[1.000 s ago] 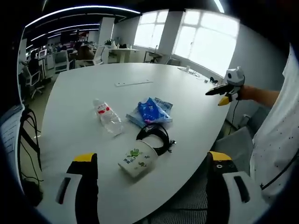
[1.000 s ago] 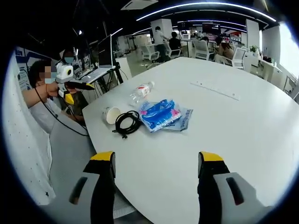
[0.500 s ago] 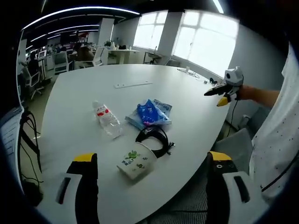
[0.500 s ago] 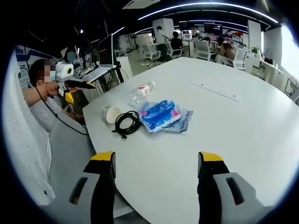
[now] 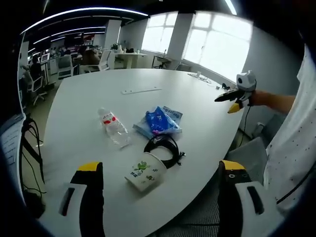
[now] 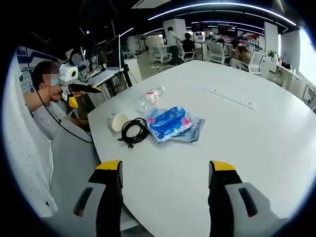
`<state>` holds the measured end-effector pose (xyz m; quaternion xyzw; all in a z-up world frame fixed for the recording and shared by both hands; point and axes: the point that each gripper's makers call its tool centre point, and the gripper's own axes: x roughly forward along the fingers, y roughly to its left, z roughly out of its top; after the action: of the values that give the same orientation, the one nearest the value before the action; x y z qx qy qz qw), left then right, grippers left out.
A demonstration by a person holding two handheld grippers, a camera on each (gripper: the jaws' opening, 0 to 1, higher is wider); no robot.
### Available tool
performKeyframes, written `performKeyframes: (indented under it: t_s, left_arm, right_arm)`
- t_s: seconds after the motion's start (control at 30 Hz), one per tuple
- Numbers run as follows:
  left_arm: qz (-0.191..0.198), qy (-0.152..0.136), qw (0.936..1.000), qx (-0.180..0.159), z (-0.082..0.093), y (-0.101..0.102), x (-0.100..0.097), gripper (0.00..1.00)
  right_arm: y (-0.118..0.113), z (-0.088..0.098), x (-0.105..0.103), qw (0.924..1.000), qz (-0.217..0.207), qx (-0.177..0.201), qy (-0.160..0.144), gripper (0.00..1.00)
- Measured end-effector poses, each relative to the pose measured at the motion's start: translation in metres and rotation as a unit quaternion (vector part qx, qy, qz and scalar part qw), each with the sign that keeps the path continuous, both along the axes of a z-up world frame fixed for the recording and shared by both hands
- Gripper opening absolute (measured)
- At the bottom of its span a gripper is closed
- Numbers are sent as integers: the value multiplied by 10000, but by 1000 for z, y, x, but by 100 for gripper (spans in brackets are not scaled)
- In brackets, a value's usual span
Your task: Arrange the tabletop items into an orderly group along one side of the table until the central work area is clear of visible clutter.
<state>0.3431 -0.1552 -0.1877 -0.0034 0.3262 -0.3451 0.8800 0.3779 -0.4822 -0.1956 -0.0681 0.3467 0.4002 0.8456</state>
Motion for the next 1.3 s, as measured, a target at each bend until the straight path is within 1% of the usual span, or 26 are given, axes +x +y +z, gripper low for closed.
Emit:
performKeyframes:
  t_s: [0.4,0.63,0.87,1.3]
  left_arm:
    - [22,-17,10000,-11,2,0,2,100]
    - [18,-24,10000,-19,3,-2,5,100]
    - [21,-44,10000,-45,6,-5,10,100]
    - [84,-25,9999,-115,6,-10,18,100]
  right_arm:
    - [4,-1,8,10000,68,-13,-15,69]
    - [14,1,16,9999,153,-11,-43,69]
    - [24,3,30,9996,269,7,-81,68]
    - [39,-3,56,9987,505,18,-70,65]
